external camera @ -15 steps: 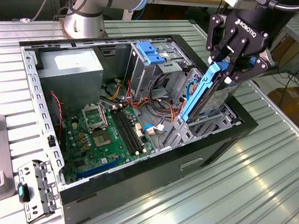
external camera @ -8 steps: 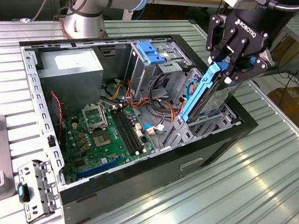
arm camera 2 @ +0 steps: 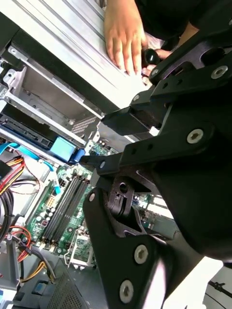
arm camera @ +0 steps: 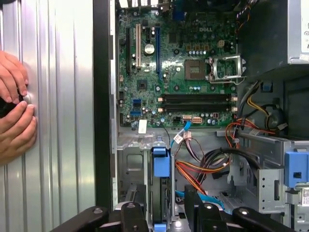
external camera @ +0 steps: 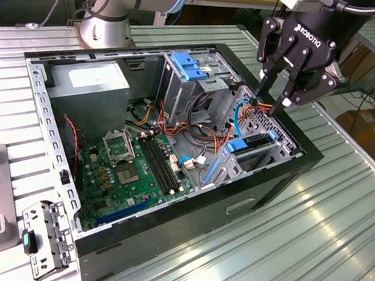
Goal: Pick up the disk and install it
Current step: 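Insert the disk into the insertion slot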
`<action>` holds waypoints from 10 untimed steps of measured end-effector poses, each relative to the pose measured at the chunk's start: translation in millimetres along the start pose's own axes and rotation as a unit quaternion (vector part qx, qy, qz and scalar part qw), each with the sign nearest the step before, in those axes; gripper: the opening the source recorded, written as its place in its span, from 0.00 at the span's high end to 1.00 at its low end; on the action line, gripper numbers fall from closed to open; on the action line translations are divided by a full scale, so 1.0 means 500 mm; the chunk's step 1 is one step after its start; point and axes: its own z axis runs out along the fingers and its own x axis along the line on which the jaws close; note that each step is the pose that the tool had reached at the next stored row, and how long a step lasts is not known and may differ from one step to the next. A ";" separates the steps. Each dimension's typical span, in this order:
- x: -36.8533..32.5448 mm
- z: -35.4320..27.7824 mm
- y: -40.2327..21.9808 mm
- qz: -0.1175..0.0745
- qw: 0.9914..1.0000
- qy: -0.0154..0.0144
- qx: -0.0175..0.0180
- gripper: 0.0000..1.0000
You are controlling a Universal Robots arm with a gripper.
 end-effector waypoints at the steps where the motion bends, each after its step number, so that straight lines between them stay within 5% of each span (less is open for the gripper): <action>1: 0.000 0.006 0.000 0.000 1.000 0.000 0.000 0.55; 6: 0.000 0.024 0.000 0.000 1.000 0.000 0.000 0.57; 10: 0.000 0.041 0.000 0.000 1.000 0.000 0.000 0.82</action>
